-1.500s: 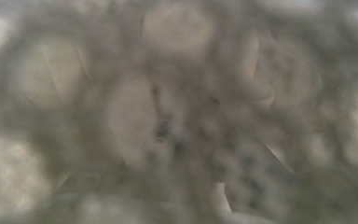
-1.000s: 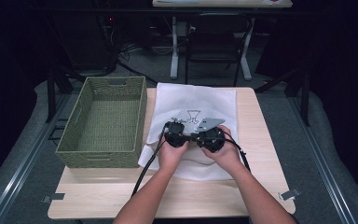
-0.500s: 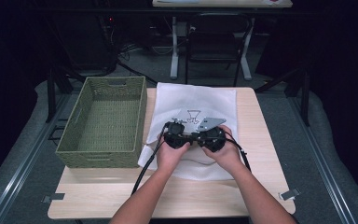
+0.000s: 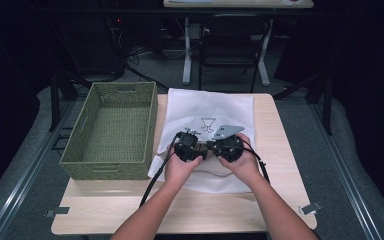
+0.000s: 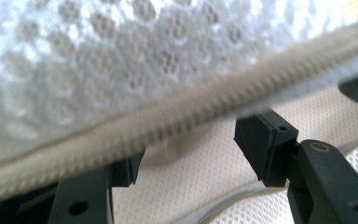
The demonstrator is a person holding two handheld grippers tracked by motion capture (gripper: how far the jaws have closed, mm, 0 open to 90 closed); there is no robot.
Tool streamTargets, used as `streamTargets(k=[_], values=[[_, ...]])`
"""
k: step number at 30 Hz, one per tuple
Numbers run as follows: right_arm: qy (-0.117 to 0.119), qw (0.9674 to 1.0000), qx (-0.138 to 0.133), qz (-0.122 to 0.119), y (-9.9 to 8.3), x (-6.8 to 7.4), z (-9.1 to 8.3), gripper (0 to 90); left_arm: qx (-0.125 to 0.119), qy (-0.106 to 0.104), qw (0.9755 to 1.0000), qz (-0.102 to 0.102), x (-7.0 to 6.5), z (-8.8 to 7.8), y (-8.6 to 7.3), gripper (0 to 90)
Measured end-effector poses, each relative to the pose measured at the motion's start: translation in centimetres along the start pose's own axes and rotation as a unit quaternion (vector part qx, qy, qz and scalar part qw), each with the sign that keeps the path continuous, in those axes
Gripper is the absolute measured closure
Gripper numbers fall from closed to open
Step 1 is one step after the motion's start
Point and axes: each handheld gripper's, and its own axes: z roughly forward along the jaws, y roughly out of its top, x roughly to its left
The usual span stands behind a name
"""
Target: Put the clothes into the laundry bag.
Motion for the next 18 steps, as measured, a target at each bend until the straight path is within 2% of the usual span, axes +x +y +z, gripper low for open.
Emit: streamTargets(k=[6, 14, 18], values=[[0.001, 1.0, -0.001, 0.002, 0.0, -0.1, -0.1, 88.2, 0.003, -0.009, 0.9999, 0.009, 0.2, -0.9, -0.6, 45.1], [-0.001, 1.0, -0.002, 0.003, 0.0, -0.2, -0.1, 88.1, 0.008, -0.015, 0.999, 0.042, -0.1, -2.6, -1.6, 45.8], [-0.001, 1.0, -0.002, 0.004, 0.0, -0.2, -0.1, 88.1, 0.007, -0.028, 0.9983, 0.05, -0.2, -3.3, -2.0, 47.3]])
